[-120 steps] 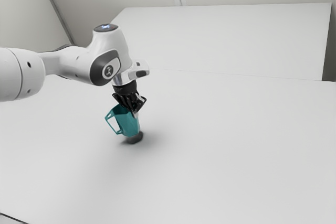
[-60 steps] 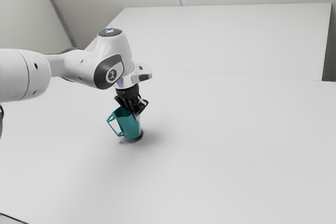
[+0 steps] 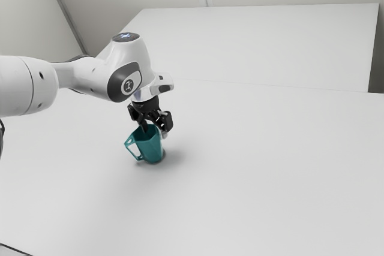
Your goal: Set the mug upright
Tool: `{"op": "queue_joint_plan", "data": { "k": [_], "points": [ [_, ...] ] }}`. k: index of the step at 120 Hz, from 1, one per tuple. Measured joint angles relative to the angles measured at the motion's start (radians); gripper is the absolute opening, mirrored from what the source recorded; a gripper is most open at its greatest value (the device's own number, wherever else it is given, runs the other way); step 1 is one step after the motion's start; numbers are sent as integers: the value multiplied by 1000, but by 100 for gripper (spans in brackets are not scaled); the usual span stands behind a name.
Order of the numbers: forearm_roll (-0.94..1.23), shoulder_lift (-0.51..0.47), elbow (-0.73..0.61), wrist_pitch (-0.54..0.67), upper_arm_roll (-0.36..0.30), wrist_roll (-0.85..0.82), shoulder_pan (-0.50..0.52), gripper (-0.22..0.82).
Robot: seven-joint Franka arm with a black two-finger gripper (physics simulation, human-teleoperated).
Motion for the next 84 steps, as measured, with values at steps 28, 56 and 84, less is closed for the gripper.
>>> {"op": "queue_joint_plan", "data": {
  "k": [28,56,84],
  "points": [
    [-2,-42,9,-20,-1,2,-2,55],
    [-24,-120,154,-177,-3,4,-1,59],
    [-38,-135,298,-353,6,6,-8,60]
  ]
}}
